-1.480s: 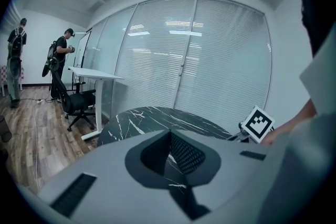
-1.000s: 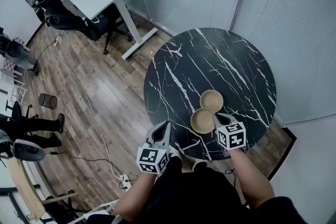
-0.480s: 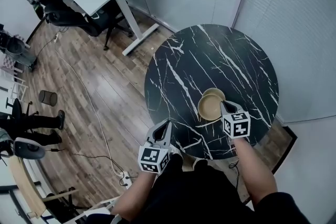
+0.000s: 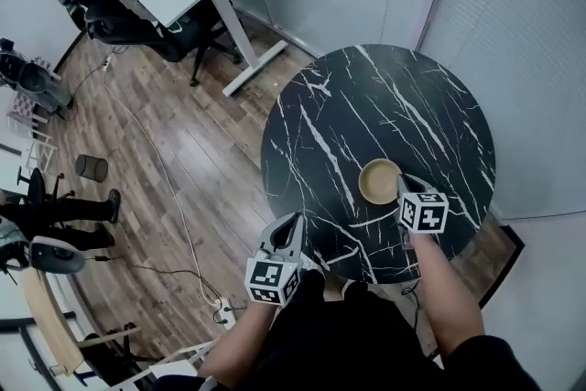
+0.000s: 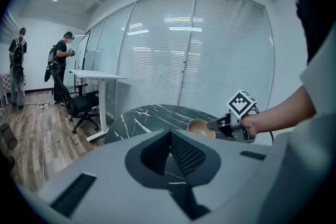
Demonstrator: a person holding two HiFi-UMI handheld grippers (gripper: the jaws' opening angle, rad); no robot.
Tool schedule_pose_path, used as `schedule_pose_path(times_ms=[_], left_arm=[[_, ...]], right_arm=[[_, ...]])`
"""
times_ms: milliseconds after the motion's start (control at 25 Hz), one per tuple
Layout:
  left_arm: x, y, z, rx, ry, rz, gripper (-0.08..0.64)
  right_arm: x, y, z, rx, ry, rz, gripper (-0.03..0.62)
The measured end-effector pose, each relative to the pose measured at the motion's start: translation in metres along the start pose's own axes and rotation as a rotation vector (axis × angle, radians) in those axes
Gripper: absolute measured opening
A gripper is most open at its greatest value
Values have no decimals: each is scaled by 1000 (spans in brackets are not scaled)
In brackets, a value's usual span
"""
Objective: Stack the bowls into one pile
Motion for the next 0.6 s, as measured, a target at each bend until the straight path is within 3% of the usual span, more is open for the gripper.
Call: schedule_pose_path(times_ms=[600], left_arm=[[-7,3,9,7,-10,44,14]], right_arm=[[-16,-9,13,25,-29,-25,34]])
Point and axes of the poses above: the fingertips, and each gripper's own axes: z forward along the fingers, x to its left, y out of its top, the point moved 1 cm from there along -z, backward along the fingers, and after that the axes turned 7 degrees about y, right-handed, at the moved point
